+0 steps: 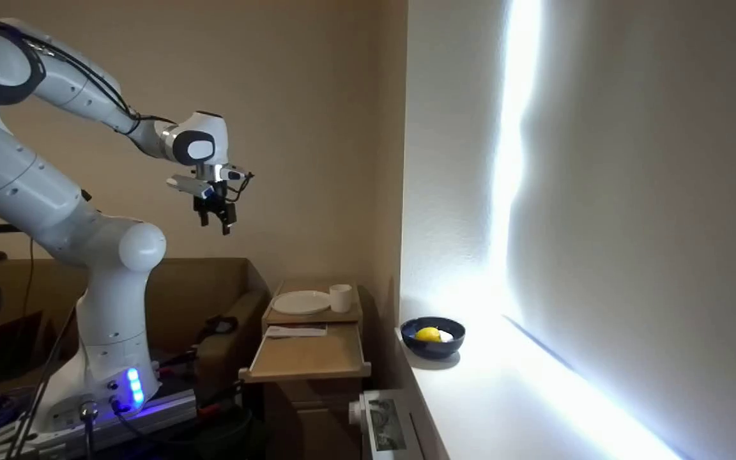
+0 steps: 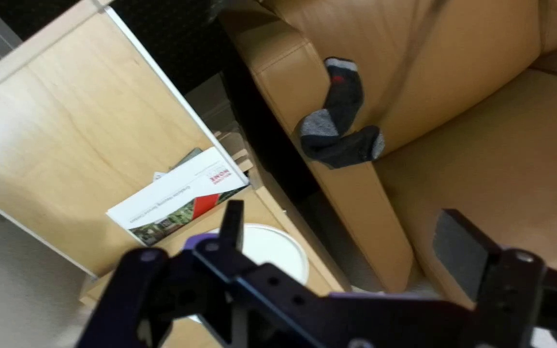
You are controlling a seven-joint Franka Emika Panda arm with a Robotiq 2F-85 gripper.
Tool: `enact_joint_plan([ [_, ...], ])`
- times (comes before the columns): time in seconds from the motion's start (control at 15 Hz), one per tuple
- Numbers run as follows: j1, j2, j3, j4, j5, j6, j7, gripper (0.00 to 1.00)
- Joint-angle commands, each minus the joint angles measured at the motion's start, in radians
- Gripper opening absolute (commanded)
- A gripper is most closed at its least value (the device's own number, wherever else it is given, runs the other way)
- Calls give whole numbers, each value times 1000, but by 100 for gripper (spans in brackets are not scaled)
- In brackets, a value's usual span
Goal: Place the white mug on the windowsill
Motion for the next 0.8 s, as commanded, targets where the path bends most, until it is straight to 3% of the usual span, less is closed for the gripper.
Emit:
enact_joint_plan([
  [0.0,-143,159,18,-26,-77,168,49,100],
  [0.13,-201,283,34,-9,-107,279,125,100],
  [0.27,-196,405,19,42,-55,307,195,100],
  [0.4,-144,390,-7,53,36,301,201,100],
  [0.47,-178,372,5,17,-23,303,180,100],
  [0.73,-169,420,10,55,2,290,212,100],
])
